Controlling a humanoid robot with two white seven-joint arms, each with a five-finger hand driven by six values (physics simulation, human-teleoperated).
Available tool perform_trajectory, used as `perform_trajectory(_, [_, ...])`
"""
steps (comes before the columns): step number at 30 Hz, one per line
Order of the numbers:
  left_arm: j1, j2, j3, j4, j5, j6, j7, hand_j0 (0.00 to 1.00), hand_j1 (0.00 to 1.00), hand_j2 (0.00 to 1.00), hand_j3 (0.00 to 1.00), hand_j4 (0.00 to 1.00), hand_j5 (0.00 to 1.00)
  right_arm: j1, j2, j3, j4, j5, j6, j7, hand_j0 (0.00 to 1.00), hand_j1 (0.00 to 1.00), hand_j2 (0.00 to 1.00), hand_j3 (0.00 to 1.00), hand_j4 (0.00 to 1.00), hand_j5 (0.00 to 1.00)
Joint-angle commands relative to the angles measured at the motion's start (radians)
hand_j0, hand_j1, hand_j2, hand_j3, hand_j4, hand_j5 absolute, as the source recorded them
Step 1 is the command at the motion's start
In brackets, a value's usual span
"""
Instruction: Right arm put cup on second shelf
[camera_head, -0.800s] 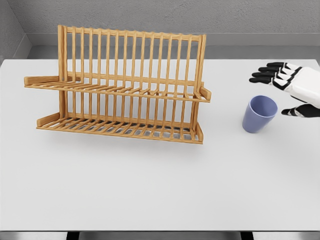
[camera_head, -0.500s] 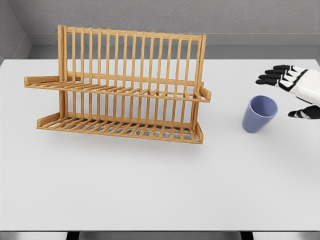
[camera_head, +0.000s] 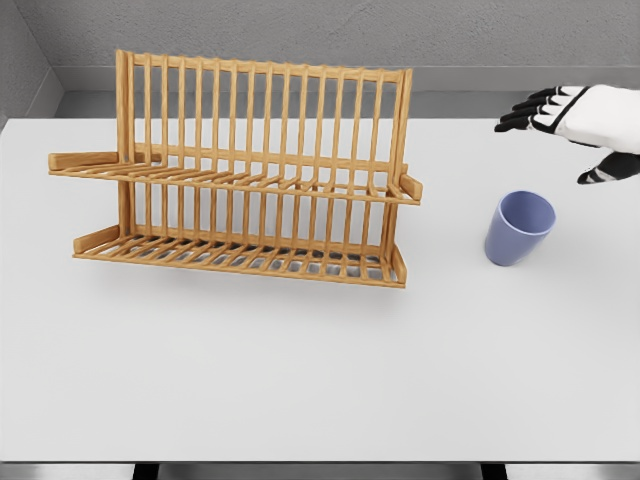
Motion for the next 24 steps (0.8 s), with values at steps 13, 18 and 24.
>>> perform_trajectory(13, [0.000,0.000,0.001,0.000,0.000,0.000,0.000,1.00,1.00,1.00,1.00,1.00,1.00,0.009,-0.026,0.101,0.030,0.000,0.002,0.005,1.00,1.00,1.00,1.00,1.00,1.00])
perform_trajectory(18, [0.000,0.000,0.001,0.000,0.000,0.000,0.000,1.00,1.00,1.00,1.00,1.00,1.00,0.009,-0.019,0.146,0.041,0.000,0.002,0.005,1.00,1.00,1.00,1.00,1.00,1.00])
perform_trajectory(24, [0.000,0.000,0.001,0.000,0.000,0.000,0.000,1.00,1.00,1.00,1.00,1.00,1.00,0.003,0.023,0.170,0.096,0.014,0.002,0.005,1.00,1.00,1.00,1.00,1.00,1.00])
